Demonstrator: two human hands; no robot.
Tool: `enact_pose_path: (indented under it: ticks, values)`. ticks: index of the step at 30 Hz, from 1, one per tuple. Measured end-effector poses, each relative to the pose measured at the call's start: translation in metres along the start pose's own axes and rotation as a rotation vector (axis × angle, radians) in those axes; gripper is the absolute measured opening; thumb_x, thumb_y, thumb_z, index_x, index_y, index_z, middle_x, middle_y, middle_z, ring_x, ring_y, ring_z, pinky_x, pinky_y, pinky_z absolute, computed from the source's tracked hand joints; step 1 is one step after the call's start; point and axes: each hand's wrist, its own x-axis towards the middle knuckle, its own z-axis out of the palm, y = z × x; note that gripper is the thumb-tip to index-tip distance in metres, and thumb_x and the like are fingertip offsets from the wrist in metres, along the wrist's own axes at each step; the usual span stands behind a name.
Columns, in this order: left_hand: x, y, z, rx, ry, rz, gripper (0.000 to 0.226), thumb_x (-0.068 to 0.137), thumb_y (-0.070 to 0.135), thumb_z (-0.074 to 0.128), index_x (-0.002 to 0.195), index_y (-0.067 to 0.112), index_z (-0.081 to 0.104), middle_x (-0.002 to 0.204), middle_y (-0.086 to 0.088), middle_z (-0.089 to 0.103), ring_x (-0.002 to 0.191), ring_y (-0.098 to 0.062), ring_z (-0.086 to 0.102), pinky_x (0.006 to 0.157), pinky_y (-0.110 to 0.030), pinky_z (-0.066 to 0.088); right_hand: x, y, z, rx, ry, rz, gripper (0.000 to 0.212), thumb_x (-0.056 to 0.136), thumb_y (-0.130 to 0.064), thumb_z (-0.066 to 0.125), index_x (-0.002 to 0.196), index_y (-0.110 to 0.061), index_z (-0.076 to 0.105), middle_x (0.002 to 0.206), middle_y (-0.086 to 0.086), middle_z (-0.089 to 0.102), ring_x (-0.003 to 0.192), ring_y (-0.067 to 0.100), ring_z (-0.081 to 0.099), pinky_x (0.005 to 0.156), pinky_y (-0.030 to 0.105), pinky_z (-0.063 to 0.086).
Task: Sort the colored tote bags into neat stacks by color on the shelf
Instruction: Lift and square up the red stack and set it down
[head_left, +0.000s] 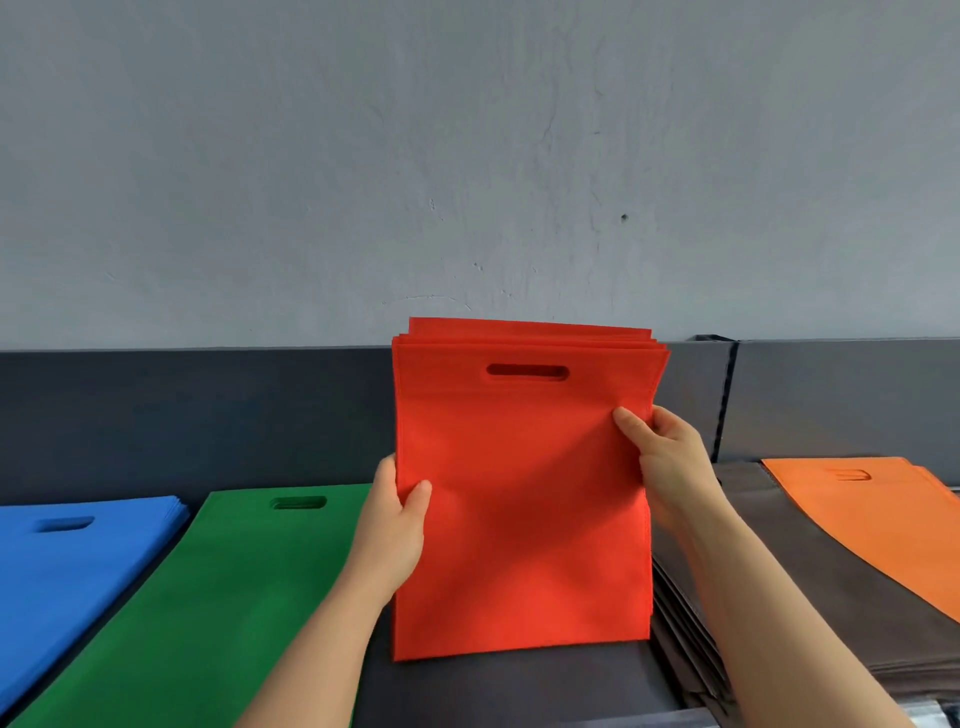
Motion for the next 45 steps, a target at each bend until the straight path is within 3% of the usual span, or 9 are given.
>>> enact_pose_path:
  ticks: [4,8,19,24,28,36,38,41,45]
  values:
    - [0.004,0.009,-0.004,-0.093,0.069,-0.087,0.022,0.099,0.019,0.044,0.119,0.025,0.050,0.103,0.007,0.063,0.090,-0.012,0.061,0.075,-0.028,0.049,-0.002,0.011,-0.003,-0.211,-0.161,0.028,0.021,0.090,-0.020,0.060,0.111,-0.024,0.060,0.104,0.001,0.069,0.094,0.017,0.067,0.081,0.034,0.053]
    - [0.009,0.009,-0.008,-0.111,0.073,-0.178,0.020,0.099,0.020,0.044,0.117,0.022,0.052,0.106,0.005,0.061,0.095,-0.013,0.059,0.087,-0.035,0.048,-0.012,0.031,-0.011,-0.298,-0.273,0.212,0.027,0.087,0.003,0.051,0.109,-0.010,0.060,0.100,0.009,0.070,0.084,0.021,0.068,0.071,0.032,0.051]
    - [-0.002,-0.023,0.001,0.150,-0.072,-0.393,0.018,0.097,0.020,0.041,0.107,0.011,0.054,0.102,-0.008,0.062,0.092,-0.026,0.060,0.079,-0.037,0.049,-0.020,0.072,-0.010,-0.439,-0.153,0.374,0.019,0.084,0.009,0.050,0.096,0.004,0.063,0.095,0.026,0.069,0.083,0.037,0.066,0.081,0.051,0.052]
    - [-0.007,-0.039,0.002,0.269,-0.201,-0.441,0.008,0.091,0.013,0.043,0.093,0.016,0.050,0.099,-0.009,0.059,0.084,-0.021,0.054,0.069,-0.030,0.043,-0.017,0.104,-0.010,-0.528,-0.067,0.430,0.019,0.080,0.007,0.053,0.094,0.002,0.065,0.088,0.021,0.069,0.074,0.031,0.064,0.073,0.042,0.053]
    - [-0.019,-0.050,0.004,0.365,-0.248,-0.447,0.036,0.090,0.004,0.041,0.072,0.031,0.026,0.086,0.007,0.040,0.083,-0.016,0.045,0.070,-0.027,0.038,-0.017,0.121,-0.009,-0.602,-0.024,0.445,0.018,0.080,0.005,0.053,0.093,0.002,0.065,0.081,0.018,0.067,0.067,0.027,0.060,0.064,0.035,0.049]
    - [-0.024,-0.056,0.003,0.409,-0.239,-0.393,0.020,0.091,0.007,0.044,0.086,0.025,0.040,0.095,0.005,0.049,0.082,-0.014,0.051,0.070,-0.028,0.044,-0.022,0.114,-0.008,-0.930,-0.106,0.345,0.016,0.083,-0.004,0.057,0.096,0.005,0.059,0.093,0.021,0.064,0.082,0.033,0.060,0.065,0.031,0.042]
    - [-0.030,-0.054,0.000,0.397,-0.285,-0.387,0.013,0.093,0.019,0.051,0.106,0.019,0.049,0.110,0.001,0.054,0.095,-0.016,0.055,0.082,-0.030,0.046,-0.029,0.107,-0.010,-1.024,-0.176,0.323,0.013,0.084,-0.006,0.059,0.093,0.001,0.055,0.089,0.017,0.059,0.076,0.029,0.056,0.059,0.030,0.039]
    - [-0.041,-0.050,-0.009,0.367,-0.376,-0.371,0.080,0.087,0.039,0.063,0.147,0.008,0.021,0.149,-0.003,0.032,0.135,-0.022,0.035,0.106,-0.032,0.031,-0.043,0.095,-0.017,-1.104,-0.277,0.303,0.020,0.085,-0.014,0.061,0.097,-0.004,0.050,0.096,0.013,0.057,0.083,0.029,0.057,0.068,0.033,0.045]
    - [-0.057,-0.059,-0.019,0.387,-0.493,-0.356,0.127,0.040,0.081,0.073,0.144,0.026,0.027,0.146,0.007,0.040,0.130,-0.014,0.044,0.108,-0.039,0.038,-0.072,0.075,-0.033,-1.103,-0.359,0.314,0.031,0.086,-0.020,0.063,0.108,-0.002,0.052,0.114,0.018,0.059,0.102,0.032,0.059,0.081,0.037,0.045]
